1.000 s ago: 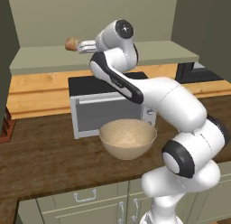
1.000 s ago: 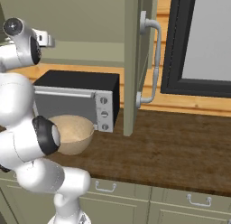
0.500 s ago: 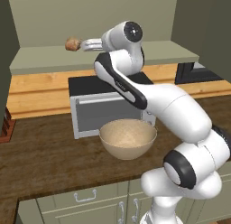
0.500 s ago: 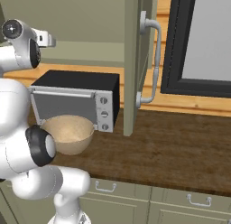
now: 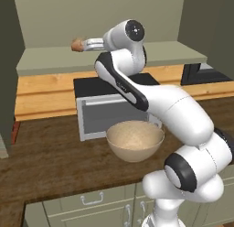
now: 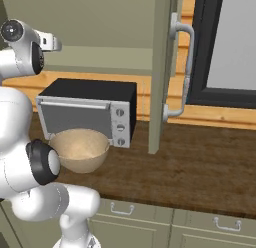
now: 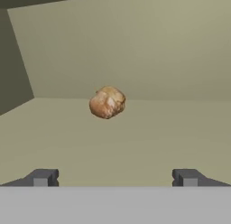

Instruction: Open the cabinet, pick up the bread from the cabinet and place it in the basket. Then move the basket to the dining counter.

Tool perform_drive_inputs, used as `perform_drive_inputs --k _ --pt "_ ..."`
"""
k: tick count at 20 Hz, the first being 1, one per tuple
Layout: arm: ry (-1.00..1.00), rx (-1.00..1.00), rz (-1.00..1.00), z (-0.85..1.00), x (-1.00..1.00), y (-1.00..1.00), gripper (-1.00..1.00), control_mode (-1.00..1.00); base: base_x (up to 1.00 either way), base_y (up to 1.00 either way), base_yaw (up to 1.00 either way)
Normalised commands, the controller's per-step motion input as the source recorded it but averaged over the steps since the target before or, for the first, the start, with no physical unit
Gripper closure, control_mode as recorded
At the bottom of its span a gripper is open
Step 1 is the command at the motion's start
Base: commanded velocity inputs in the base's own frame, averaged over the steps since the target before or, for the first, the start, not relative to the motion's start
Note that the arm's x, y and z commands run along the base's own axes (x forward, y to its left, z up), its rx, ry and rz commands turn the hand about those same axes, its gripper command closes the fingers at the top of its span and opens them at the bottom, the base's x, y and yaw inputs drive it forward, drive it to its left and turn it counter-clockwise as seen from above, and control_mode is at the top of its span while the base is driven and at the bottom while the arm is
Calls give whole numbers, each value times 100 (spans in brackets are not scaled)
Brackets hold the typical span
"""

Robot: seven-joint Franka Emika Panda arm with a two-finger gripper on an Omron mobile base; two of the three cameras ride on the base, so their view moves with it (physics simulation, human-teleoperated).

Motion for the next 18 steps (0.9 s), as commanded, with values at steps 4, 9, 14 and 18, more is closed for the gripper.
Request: perform_drive_inputs --k 4,9,14,18 --pt "0 0 0 0 0 0 -100 100 31 82 -1" --pt "0 0 0 0 0 0 -100 100 72 4 0" --pt "0 0 0 0 0 0 -100 100 76 -37 0" --pt "0 0 0 0 0 0 -100 100 85 -40 0"
